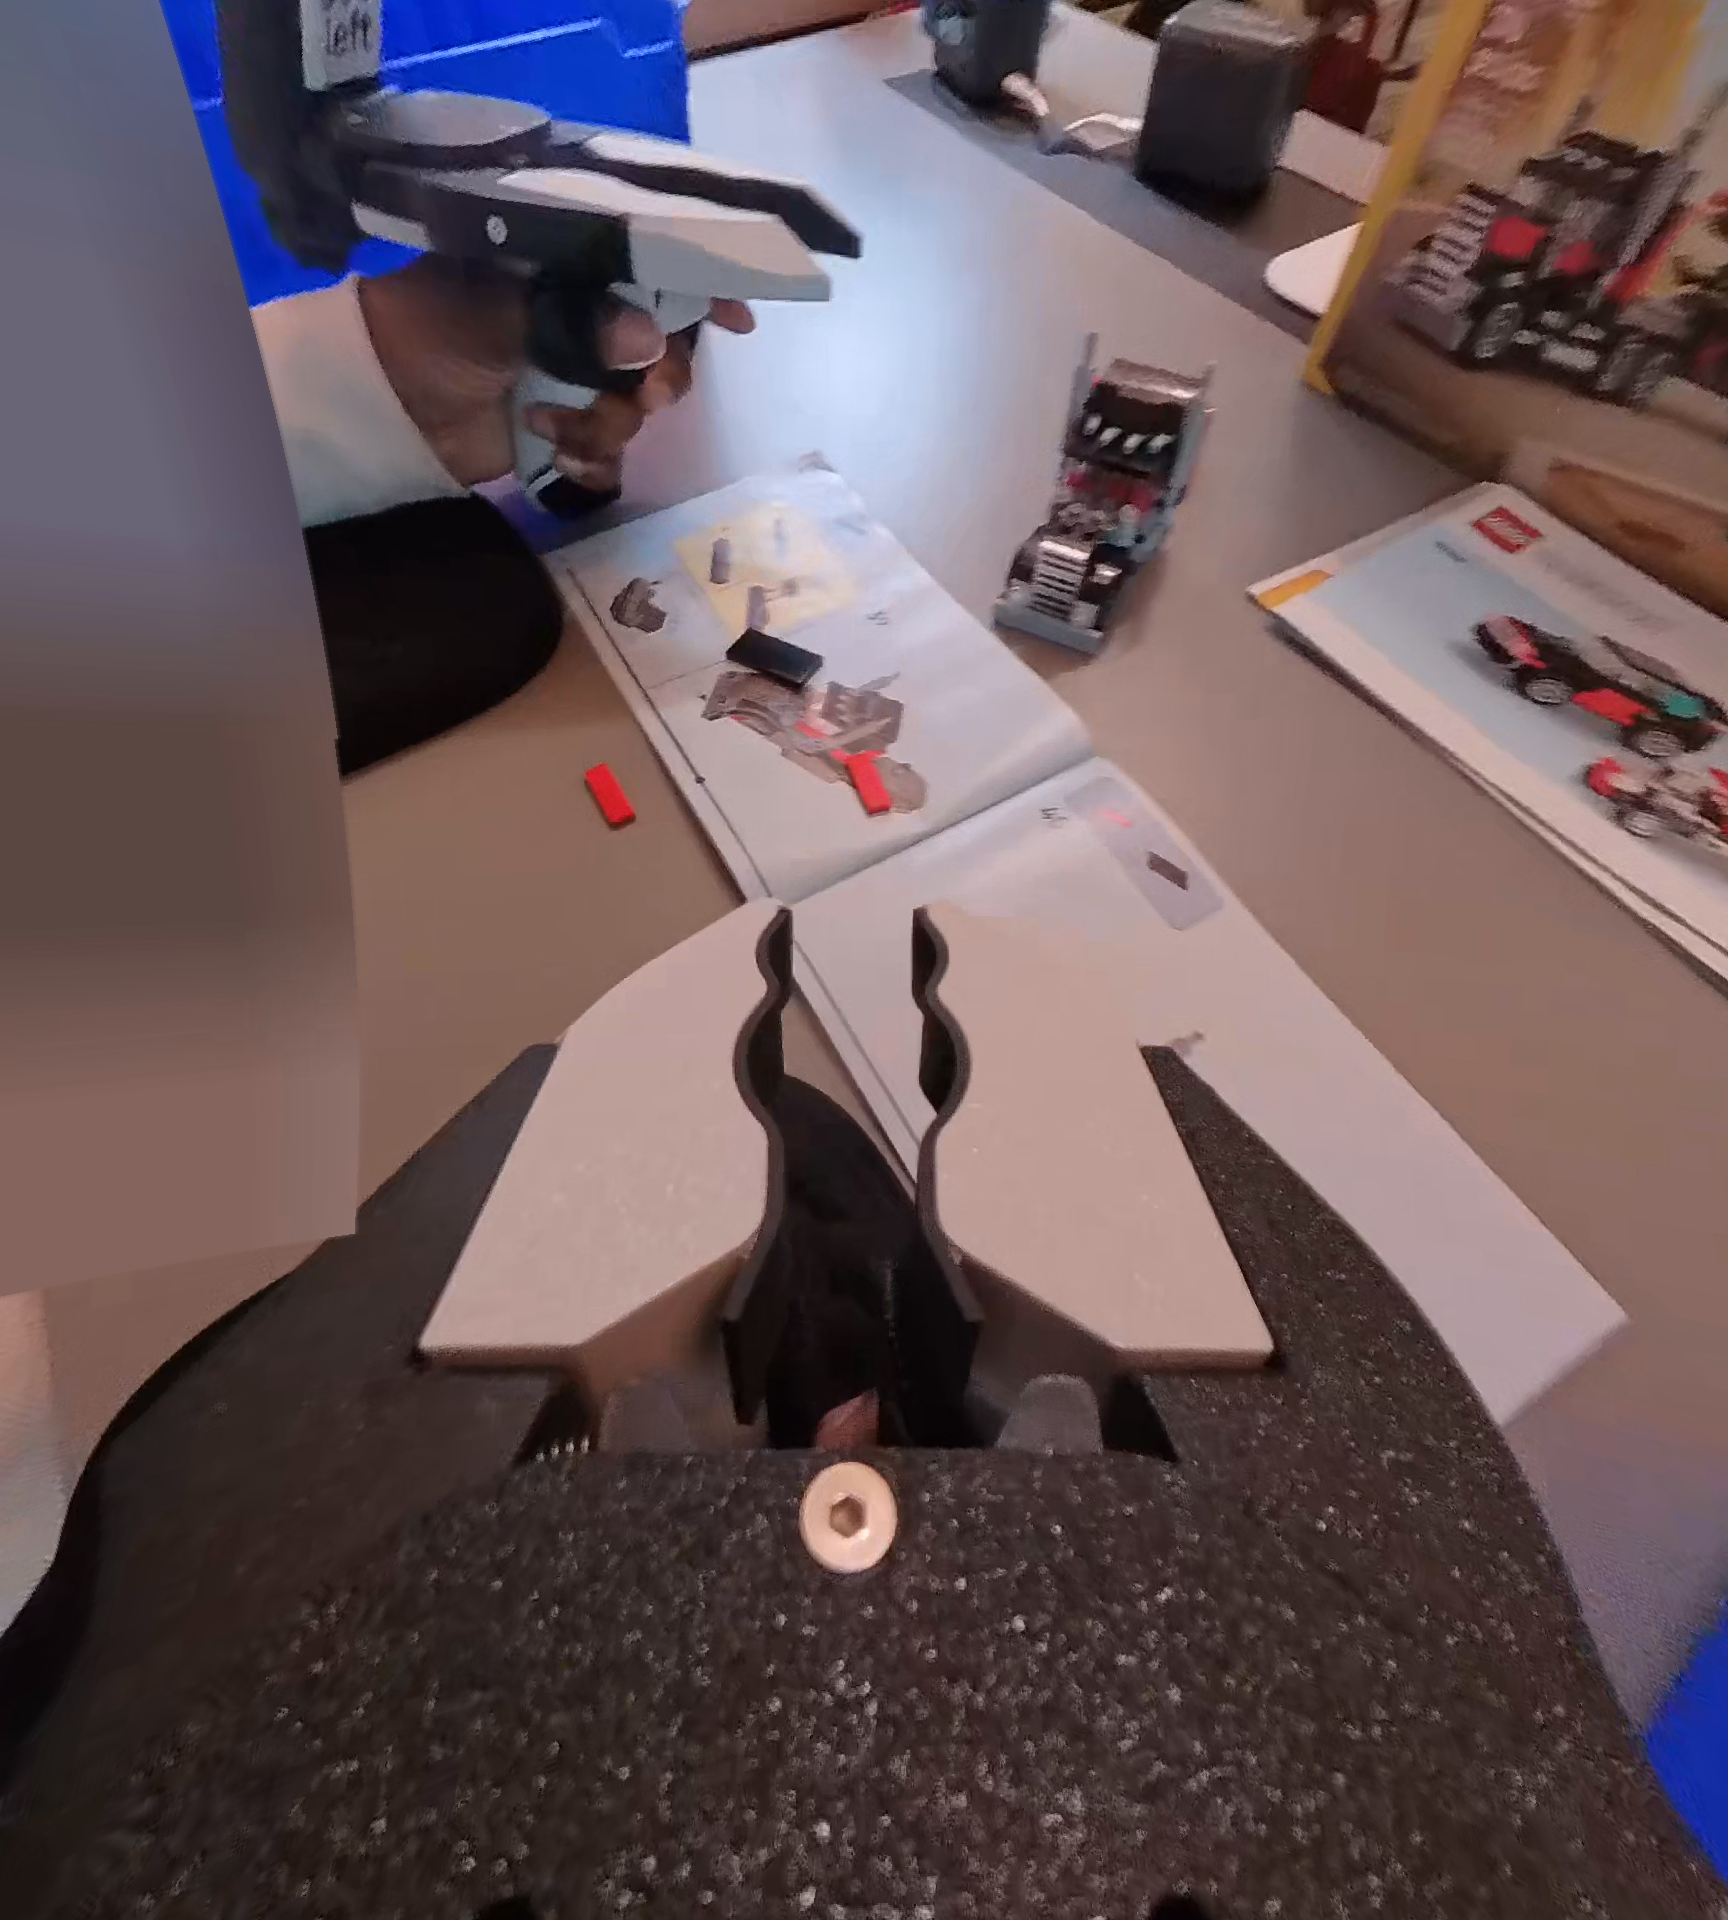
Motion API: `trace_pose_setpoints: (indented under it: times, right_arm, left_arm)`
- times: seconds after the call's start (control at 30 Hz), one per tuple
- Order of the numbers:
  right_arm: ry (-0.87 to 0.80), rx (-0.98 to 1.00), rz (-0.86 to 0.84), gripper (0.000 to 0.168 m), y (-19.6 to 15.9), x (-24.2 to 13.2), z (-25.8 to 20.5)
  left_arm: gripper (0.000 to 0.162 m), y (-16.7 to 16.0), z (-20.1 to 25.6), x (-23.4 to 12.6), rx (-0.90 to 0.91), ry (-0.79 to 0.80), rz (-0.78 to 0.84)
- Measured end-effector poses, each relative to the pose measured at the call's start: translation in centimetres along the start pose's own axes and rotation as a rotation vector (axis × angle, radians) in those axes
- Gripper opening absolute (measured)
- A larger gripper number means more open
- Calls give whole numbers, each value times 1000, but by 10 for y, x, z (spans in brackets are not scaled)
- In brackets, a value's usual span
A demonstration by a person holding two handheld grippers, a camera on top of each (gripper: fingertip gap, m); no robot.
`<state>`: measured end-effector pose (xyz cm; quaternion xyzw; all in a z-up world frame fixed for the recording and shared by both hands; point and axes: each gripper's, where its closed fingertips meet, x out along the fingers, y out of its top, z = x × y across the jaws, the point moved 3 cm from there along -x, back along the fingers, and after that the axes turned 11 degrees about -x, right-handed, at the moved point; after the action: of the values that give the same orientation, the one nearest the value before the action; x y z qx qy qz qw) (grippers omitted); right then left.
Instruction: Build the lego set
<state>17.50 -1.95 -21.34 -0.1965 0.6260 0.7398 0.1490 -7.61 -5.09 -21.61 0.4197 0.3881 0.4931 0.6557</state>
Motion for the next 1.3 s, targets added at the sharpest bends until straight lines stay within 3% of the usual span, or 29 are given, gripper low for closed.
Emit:
trace_pose_setpoints:
  times: [0.17,0.33,0.57,1.07,1.3]
  right_arm:
    - [103,-32,-45,22,7,32,-12]
    - [312,-105,-27,27,22,60,-35]
    - [497,-282,-241,22,4,105,-68]
    - [477,-333,-286,15,-1,121,-69]
    - [372,-228,-239,18,15,114,-25]
  left_arm:
    - [38,-4,2,2,17,-9,-32]
    - [38,-6,4,3,34,-13,-51]
    - [38,-10,5,4,102,6,-86]
    - [38,-11,7,4,113,-3,-102]
    - [38,-10,7,4,102,-1,-97]
